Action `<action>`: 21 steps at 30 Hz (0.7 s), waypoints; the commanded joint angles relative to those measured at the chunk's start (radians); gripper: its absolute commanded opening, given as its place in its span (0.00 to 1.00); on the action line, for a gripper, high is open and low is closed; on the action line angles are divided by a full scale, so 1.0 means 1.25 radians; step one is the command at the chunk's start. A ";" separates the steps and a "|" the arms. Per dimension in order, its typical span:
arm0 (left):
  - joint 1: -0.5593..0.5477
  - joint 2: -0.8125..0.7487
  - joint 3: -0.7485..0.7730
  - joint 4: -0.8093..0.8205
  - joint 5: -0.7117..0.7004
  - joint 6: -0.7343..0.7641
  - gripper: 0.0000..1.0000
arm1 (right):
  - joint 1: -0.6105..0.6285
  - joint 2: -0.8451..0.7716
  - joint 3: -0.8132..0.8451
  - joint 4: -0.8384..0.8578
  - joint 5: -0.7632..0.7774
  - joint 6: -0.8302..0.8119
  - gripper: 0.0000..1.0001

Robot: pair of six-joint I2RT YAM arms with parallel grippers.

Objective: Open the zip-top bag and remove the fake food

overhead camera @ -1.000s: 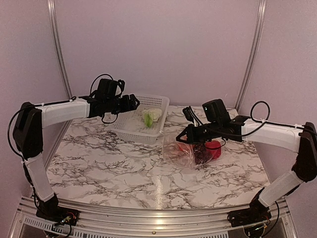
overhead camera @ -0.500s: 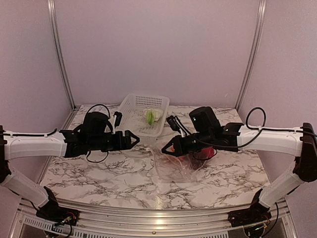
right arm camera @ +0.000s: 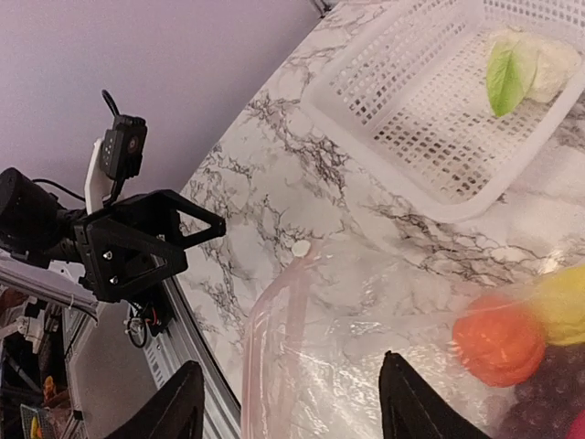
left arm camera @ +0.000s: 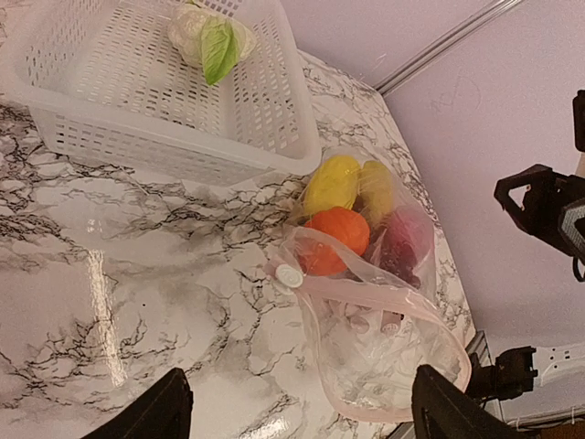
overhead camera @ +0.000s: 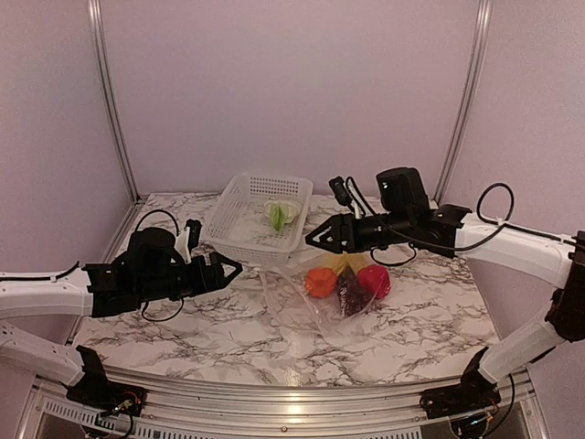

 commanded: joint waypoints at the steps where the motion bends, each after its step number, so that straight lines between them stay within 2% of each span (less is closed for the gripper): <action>1: -0.026 -0.019 0.005 -0.013 -0.027 0.005 0.84 | -0.132 -0.105 -0.025 -0.095 0.005 -0.066 0.68; 5: -0.073 -0.005 0.033 -0.015 -0.024 0.041 0.81 | -0.260 -0.122 -0.048 -0.162 0.017 -0.106 0.68; 9: -0.144 0.017 0.048 -0.036 -0.059 0.082 0.77 | -0.354 -0.074 -0.066 -0.167 -0.001 -0.134 0.67; 16: -0.211 0.115 0.065 0.020 -0.034 0.110 0.64 | -0.399 0.070 -0.030 -0.160 -0.039 -0.175 0.64; 21: -0.236 0.212 0.115 0.043 -0.031 0.121 0.53 | -0.399 0.160 -0.024 -0.145 -0.122 -0.203 0.59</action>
